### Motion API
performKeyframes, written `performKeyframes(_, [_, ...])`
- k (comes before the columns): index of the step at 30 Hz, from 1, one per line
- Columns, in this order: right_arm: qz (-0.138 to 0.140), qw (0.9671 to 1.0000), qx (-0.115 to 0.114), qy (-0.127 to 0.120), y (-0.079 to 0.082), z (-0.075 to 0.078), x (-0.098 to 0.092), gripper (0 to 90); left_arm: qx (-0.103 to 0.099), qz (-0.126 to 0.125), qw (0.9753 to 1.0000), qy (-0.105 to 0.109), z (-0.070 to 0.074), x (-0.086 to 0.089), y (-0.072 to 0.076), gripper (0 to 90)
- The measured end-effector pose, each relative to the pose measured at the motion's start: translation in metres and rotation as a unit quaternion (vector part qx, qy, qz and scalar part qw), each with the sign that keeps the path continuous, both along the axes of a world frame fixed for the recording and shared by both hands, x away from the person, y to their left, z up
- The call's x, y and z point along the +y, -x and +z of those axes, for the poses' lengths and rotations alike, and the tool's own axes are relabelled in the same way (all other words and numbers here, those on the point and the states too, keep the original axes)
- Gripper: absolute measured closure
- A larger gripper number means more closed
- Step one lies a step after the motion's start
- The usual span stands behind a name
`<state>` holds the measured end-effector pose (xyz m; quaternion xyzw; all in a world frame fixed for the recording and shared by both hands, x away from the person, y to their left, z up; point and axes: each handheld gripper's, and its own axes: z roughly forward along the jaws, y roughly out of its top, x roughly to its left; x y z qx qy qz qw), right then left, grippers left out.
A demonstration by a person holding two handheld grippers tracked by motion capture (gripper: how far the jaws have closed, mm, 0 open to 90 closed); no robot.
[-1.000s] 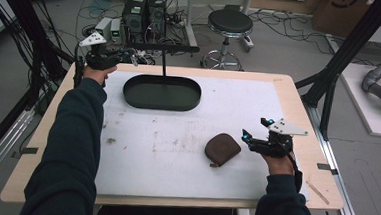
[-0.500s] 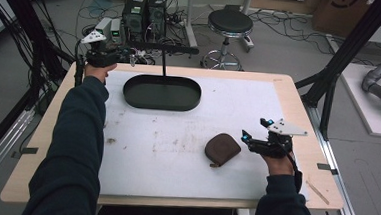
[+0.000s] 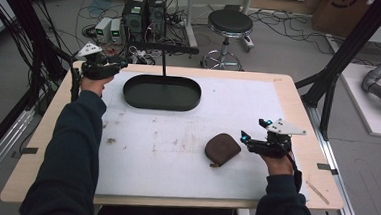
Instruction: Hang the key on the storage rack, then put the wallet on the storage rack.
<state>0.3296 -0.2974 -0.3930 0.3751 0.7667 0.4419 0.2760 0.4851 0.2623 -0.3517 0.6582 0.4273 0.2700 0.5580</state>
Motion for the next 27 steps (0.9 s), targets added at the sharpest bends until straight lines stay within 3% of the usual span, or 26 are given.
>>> performKeyframes(4, [0.007,0.9998,0.017,0.009,-0.003,-0.003,0.003,20.2,0.014,0.012,0.9993,0.032,-0.006,0.002,0.031,28.7])
performKeyframes(7, [0.010,0.9996,0.023,0.009,-0.005,-0.003,0.006,20.2,-0.002,0.006,0.9995,0.030,-0.004,-0.001,0.056,19.9])
performKeyframes(9, [0.010,0.9996,0.024,0.010,-0.005,-0.003,0.006,20.2,-0.014,0.000,0.9994,0.032,-0.003,-0.002,0.070,19.2])
performKeyframes(14, [0.007,0.9995,0.029,0.014,-0.007,-0.004,0.010,20.2,-0.019,-0.024,0.9994,0.015,-0.008,-0.006,0.096,18.2])
performKeyframes(21, [0.008,0.9998,0.018,0.011,-0.003,0.000,0.016,20.3,-0.020,-0.035,0.9992,-0.005,-0.015,-0.008,0.117,18.2])
performKeyframes(27, [0.008,0.9996,0.023,0.015,-0.001,-0.001,0.019,20.2,-0.022,-0.043,0.9988,-0.013,-0.021,-0.008,0.130,18.2])
